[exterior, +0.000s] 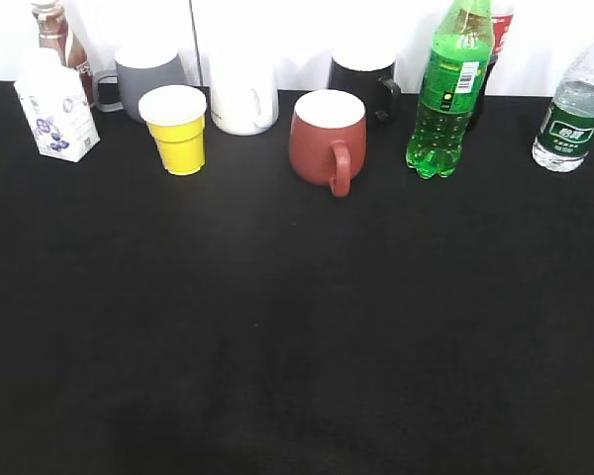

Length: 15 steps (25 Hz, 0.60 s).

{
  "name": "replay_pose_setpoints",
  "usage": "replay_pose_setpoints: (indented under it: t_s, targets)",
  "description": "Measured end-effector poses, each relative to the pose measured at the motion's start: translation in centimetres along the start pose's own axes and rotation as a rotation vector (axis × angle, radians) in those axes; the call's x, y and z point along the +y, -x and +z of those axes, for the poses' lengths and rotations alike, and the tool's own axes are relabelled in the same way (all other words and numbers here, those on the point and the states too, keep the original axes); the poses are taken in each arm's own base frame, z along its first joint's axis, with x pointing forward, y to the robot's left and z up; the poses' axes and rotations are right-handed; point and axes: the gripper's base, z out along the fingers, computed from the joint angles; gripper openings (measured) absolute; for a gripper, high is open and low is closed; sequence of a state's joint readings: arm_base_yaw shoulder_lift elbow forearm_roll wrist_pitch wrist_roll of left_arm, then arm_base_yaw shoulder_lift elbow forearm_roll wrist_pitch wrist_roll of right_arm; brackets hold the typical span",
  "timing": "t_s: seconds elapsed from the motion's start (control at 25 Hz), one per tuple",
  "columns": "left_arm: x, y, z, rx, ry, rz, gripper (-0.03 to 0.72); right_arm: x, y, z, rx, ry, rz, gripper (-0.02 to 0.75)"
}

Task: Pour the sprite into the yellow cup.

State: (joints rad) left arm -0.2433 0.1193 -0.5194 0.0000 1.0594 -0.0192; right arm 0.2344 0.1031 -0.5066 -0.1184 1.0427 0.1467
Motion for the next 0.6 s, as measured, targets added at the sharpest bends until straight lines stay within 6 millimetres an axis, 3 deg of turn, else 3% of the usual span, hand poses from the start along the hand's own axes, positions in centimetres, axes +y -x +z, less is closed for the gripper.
replay_pose_setpoints:
  t_s: [0.16, 0.24, 0.44, 0.6]
  targets:
    - [-0.1, -1.1, -1.7, -0.126, 0.161, -0.086, 0.417, -0.2, -0.3, -0.6, -0.036, -0.194, 0.118, 0.592]
    - [-0.1, -1.1, -1.6, -0.127, 0.178, -0.101, 0.407, -0.1, -0.9, -1.6, -0.109, -0.197, 0.122, 0.592]
    - [-0.1, -1.1, -1.6, -0.126, 0.184, -0.096, 0.404, -0.1, -1.0, -1.6, -0.113, -0.196, 0.123, 0.591]
    - [-0.1, -1.1, -1.6, -0.126, 0.184, -0.096, 0.347, -0.1, -1.0, -1.6, -0.113, -0.195, 0.124, 0.592]
